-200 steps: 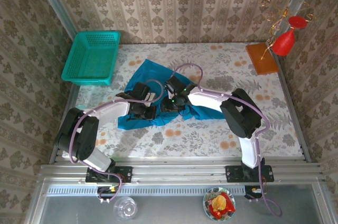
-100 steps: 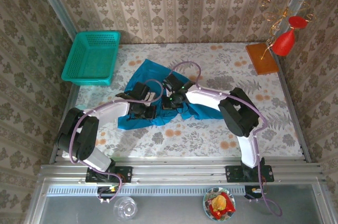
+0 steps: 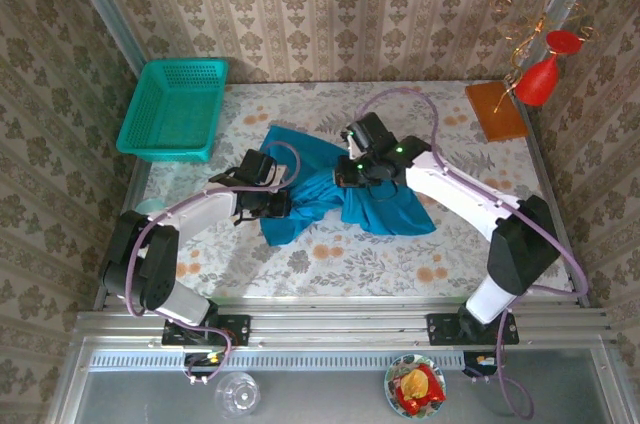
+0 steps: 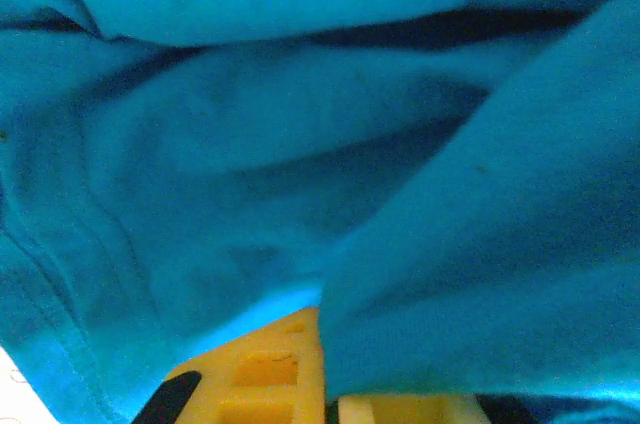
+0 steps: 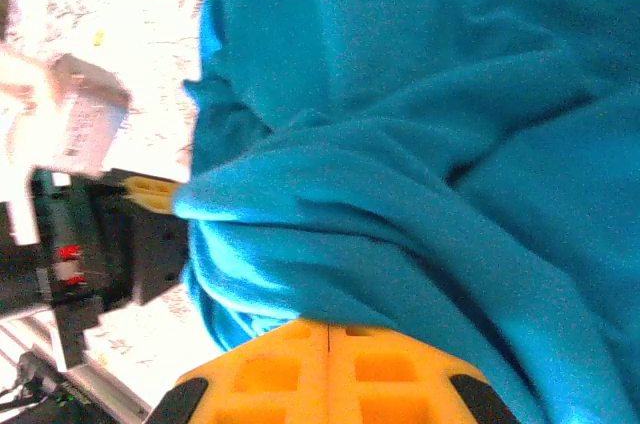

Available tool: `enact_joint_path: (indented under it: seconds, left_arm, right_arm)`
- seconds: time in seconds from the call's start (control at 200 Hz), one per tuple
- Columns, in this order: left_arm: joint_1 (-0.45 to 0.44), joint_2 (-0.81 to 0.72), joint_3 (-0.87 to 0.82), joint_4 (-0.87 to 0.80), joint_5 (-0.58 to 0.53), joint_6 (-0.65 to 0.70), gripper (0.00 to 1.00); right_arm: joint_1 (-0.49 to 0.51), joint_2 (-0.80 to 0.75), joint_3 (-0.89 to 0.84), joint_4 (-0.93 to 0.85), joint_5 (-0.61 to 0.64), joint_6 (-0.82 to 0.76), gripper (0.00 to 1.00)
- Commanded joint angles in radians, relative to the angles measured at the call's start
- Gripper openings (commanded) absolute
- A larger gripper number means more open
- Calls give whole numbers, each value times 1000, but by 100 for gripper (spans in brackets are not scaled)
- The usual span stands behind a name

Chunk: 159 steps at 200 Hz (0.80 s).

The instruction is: Fold the inside-out t-shirt

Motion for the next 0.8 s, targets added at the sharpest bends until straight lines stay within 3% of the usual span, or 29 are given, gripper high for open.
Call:
enact_joint_path:
  seconds: [0.0,0.075,0.195,0.28,0.585,0.79]
  left_arm:
    - [18,-12,8,-39,-4,20,5]
    - [15,-26,-1,2,44,24,4]
    - [3,-47,-22,92,158,26,5]
    - [-15,-24,-9,86,190,38,6]
    - [-65,49,12,75,166,30,6]
    - [-65,36,16,71,140,21,5]
  right_arm:
    - [-56,-37,-64,-77,72,7,0]
    - [-66,-19,-80,-128,127,9,0]
    - [-43,-26,-78,-157,153,15,23]
    - [2,-53,-73,-121,143,12,29]
    - [184,101,61,-103,88,13,31]
    - [218,210,47,-31,115,102,30]
